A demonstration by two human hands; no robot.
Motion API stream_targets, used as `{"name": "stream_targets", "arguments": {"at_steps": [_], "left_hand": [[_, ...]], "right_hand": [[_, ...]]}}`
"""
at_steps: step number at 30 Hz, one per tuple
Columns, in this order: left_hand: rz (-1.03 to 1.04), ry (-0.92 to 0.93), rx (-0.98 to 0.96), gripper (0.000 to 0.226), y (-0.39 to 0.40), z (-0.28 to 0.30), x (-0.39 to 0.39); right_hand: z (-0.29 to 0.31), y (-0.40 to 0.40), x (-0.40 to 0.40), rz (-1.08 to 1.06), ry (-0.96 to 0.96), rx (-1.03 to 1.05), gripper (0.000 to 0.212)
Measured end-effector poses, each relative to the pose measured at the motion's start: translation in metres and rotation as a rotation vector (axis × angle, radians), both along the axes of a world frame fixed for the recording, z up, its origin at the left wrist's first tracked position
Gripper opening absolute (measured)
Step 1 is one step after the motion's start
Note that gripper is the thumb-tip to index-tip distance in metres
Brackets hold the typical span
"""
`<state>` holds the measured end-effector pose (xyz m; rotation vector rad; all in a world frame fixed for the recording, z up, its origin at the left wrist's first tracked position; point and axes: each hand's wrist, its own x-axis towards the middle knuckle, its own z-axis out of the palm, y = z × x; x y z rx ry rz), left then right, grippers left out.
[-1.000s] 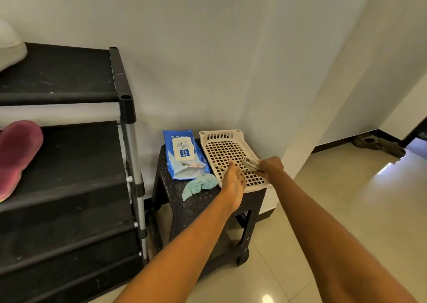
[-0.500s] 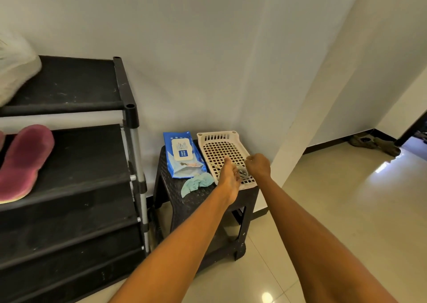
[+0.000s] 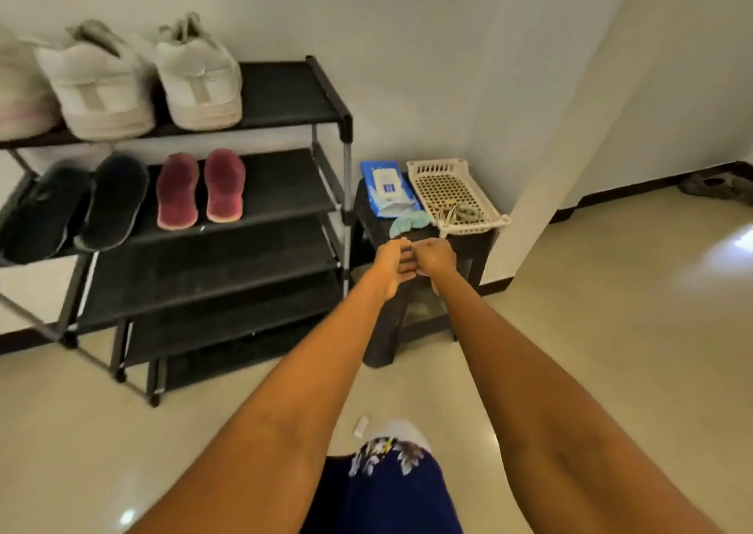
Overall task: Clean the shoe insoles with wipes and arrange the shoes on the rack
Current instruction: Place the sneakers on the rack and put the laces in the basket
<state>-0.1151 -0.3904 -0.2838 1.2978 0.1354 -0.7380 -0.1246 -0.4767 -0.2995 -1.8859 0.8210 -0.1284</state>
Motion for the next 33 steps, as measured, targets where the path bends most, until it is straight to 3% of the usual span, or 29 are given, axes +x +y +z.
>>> {"name": "stream_targets", "arguments": {"at_steps": [5, 10, 21, 27, 33], "left_hand": [[-0.055, 0.084, 0.154, 0.019, 0.047, -0.055, -0.011], [-0.139, 0.169, 0.266, 0.037, 0.050, -0.136, -0.012], [-0.219, 0.444, 0.688, 0.021, 0.026, -0.410, -0.004], [-0.242, 0.459, 0.696, 0.013, 0.032, -0.437, -0.036], [-0.369, 0.469, 0.852, 0.020, 0.052, -0.432, -0.086]], "right_hand": [[-0.054, 0.031, -0.019, 0.139, 0.178, 0.104, 0.016], [-0.140, 0.036, -0.038, 0.187, 0.270, 0.243, 0.017], [-0.403, 0.042, -0.040, 0.294, 0.666, 0.229, 0.024], [-0.442, 0.042, -0.076, 0.087, 0.698, 0.422, 0.022], [-0.415, 0.053, -0.179, -0.322, 0.785, 0.520, 0.029]]}}
